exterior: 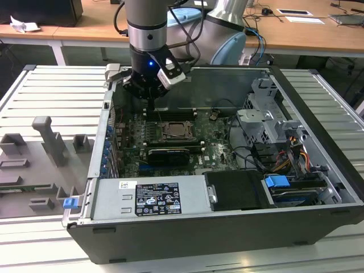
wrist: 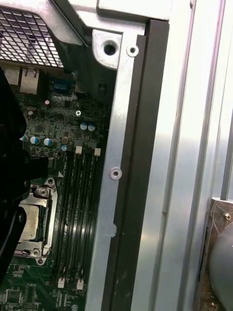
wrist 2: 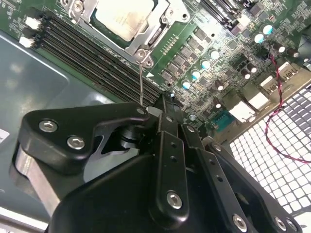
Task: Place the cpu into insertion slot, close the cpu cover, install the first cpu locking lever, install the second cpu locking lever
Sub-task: 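Install the first cpu locking lever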
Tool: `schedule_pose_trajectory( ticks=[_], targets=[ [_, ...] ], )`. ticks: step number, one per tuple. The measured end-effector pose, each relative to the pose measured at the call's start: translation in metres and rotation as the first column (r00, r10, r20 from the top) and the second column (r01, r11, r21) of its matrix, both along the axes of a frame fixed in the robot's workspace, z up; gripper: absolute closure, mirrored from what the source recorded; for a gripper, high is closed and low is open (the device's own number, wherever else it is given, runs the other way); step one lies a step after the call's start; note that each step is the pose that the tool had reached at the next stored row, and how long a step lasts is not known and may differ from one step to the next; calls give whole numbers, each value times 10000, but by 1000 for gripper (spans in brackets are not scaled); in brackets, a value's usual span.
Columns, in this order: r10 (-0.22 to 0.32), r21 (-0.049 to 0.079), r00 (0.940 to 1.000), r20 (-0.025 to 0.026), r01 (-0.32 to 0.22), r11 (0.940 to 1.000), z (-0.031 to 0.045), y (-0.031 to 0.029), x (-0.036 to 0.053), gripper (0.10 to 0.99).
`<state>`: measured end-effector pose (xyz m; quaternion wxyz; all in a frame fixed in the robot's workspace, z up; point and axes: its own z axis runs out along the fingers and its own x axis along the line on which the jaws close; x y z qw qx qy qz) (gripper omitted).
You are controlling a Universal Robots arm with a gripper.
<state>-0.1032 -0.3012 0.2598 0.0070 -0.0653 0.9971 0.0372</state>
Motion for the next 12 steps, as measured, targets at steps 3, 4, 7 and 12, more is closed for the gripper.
schedule_pose_trajectory(
  ticks=[3,4,7,12],
  targets=[
    [-43,0,10000,0,43,10000,0,0,53,980],
    [-62,1,10000,1,62,10000,-1,0,67,980],
    [-137,0,9999,1,137,9999,-3,0,114,980],
    [-380,0,9993,0,380,9993,-26,3,316,980]
  ],
)
